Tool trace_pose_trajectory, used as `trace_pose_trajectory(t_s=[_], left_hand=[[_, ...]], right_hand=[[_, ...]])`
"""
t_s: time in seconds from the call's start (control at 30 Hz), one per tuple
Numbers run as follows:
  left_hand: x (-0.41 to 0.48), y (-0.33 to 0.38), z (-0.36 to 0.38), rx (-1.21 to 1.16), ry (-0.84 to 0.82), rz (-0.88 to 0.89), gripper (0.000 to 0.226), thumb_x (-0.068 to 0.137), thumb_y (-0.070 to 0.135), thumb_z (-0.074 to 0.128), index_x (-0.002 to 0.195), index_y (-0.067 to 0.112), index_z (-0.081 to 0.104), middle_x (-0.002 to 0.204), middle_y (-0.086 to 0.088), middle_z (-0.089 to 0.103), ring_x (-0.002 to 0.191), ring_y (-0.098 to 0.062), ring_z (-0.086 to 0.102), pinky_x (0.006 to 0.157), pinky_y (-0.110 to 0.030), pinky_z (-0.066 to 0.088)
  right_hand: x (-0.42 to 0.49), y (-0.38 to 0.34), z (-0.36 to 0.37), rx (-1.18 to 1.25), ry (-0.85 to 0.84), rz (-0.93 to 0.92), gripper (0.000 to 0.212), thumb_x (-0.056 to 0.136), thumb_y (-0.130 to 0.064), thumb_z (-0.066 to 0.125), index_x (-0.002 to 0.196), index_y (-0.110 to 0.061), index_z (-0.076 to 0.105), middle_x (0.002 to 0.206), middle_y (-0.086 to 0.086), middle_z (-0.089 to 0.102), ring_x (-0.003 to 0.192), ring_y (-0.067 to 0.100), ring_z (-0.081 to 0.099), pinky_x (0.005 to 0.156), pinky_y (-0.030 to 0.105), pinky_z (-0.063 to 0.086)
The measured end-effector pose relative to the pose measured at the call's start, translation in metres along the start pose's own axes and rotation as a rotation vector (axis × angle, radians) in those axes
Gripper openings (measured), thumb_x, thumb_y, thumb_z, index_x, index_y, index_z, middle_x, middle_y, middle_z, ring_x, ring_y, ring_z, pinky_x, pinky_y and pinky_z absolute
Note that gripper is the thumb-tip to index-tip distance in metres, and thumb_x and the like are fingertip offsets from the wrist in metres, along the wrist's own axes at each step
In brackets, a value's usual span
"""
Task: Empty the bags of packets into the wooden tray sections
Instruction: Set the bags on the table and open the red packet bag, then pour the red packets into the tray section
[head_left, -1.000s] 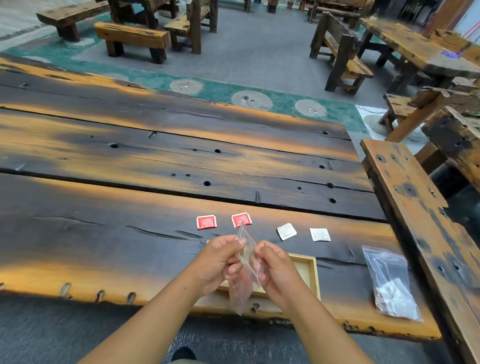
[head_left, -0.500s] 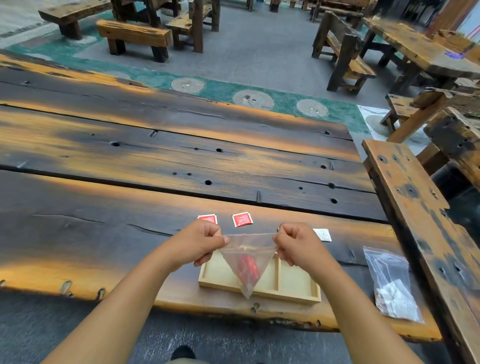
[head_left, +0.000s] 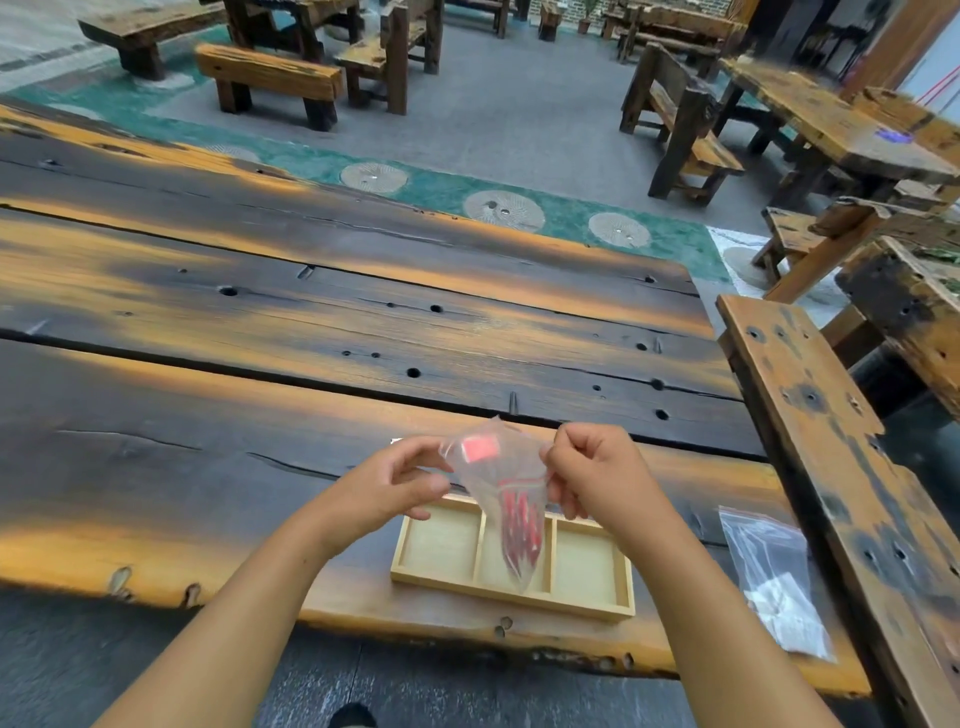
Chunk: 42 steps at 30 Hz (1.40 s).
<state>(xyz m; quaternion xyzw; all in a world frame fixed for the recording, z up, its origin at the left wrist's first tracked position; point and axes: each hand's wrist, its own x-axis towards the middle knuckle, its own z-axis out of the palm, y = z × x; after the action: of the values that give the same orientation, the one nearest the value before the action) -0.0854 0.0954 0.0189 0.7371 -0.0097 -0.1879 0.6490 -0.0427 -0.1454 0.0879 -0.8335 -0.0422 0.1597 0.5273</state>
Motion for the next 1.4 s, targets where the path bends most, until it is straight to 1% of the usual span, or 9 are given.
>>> trace_pose_trajectory(t_s=[0.17,0.3,0.4,0.63,0.87,1.03,1.17,1.27,1.4], left_hand=[[0.004,0.015,0.022,0.038,-0.104,0.067,0.09,0.067,0.061,0.074,0.136,0.068,0.016,0.142,0.042,0.027,0.129,0.024,0.032,0.094,-0.007,0.041],[0.013,0.048,0.035,0.011,-0.069,0.252,0.123,0.055,0.077,0.077,0.148,0.059,0.0,0.155,0.035,0.019,0.141,0.015,0.024,0.114,-0.023,0.031],[0.012,0.073,0.029,-0.125,-0.025,0.334,0.129,0.05,0.072,0.082,0.15,0.055,0.002,0.156,0.026,0.029,0.139,0.006,0.037,0.108,-0.025,0.042],[0.007,0.096,0.027,-0.355,0.13,0.522,0.102,0.058,0.051,0.089,0.143,0.034,0.037,0.12,-0.009,0.071,0.116,-0.025,0.066,0.09,-0.027,0.052],[0.022,0.082,0.039,-0.686,0.094,0.506,0.074,0.073,0.036,0.085,0.128,0.004,0.048,0.095,-0.02,0.064,0.089,-0.036,0.06,0.084,-0.059,0.042],[0.024,0.073,0.043,-0.868,0.01,0.34,0.084,0.077,0.034,0.083,0.139,-0.002,0.04,0.101,-0.021,0.053,0.087,-0.033,0.053,0.079,-0.047,0.041],[0.021,0.065,0.047,-1.002,0.011,0.279,0.08,0.068,0.036,0.089,0.136,0.016,0.052,0.082,-0.014,0.055,0.065,-0.026,0.059,0.068,-0.037,0.049],[0.021,0.06,0.054,-1.082,-0.039,0.227,0.085,0.069,0.037,0.088,0.142,0.016,0.05,0.077,-0.011,0.057,0.066,-0.024,0.059,0.07,-0.037,0.048],[0.018,0.058,0.067,-1.185,-0.154,0.249,0.07,0.078,0.033,0.081,0.138,0.012,0.053,0.076,-0.012,0.062,0.069,-0.025,0.065,0.071,-0.038,0.055]], right_hand=[[-0.009,-0.036,-0.013,0.14,0.017,-0.052,0.025,0.094,-0.004,0.054,0.069,0.0,0.056,0.049,0.008,0.058,0.037,0.017,0.044,0.041,0.021,0.036],[-0.018,-0.067,-0.017,0.27,0.008,-0.089,0.037,0.095,-0.004,0.053,0.058,-0.011,0.049,0.047,0.006,0.055,0.035,0.015,0.04,0.039,0.021,0.029],[-0.023,-0.089,-0.014,0.372,-0.009,-0.124,0.043,0.096,-0.006,0.053,0.055,-0.017,0.049,0.048,0.005,0.054,0.036,0.014,0.039,0.038,0.02,0.027],[-0.027,-0.121,-0.003,0.55,-0.02,-0.193,0.035,0.097,-0.008,0.052,0.063,-0.014,0.046,0.048,0.003,0.053,0.036,0.013,0.037,0.037,0.019,0.027],[-0.028,-0.114,0.007,0.605,-0.093,-0.2,0.033,0.098,-0.015,0.055,0.066,-0.015,0.05,0.054,0.005,0.055,0.039,0.013,0.04,0.039,0.019,0.031],[-0.023,-0.098,-0.002,0.511,-0.039,-0.322,0.027,0.091,-0.028,0.067,0.071,-0.014,0.055,0.061,0.006,0.06,0.044,0.014,0.047,0.043,0.021,0.038],[-0.017,-0.059,-0.003,0.295,0.173,-0.326,0.026,0.079,-0.046,0.068,0.085,-0.021,0.062,0.081,0.004,0.067,0.074,0.012,0.064,0.065,0.026,0.053],[-0.019,-0.028,0.005,0.186,0.029,-0.231,0.057,0.069,-0.063,0.063,0.115,-0.03,0.058,0.114,-0.013,0.065,0.103,-0.003,0.064,0.085,0.022,0.052],[-0.023,0.004,0.008,0.206,-0.208,-0.093,0.076,0.066,-0.071,0.062,0.133,-0.037,0.048,0.13,-0.012,0.061,0.114,-0.001,0.062,0.086,0.02,0.054]])
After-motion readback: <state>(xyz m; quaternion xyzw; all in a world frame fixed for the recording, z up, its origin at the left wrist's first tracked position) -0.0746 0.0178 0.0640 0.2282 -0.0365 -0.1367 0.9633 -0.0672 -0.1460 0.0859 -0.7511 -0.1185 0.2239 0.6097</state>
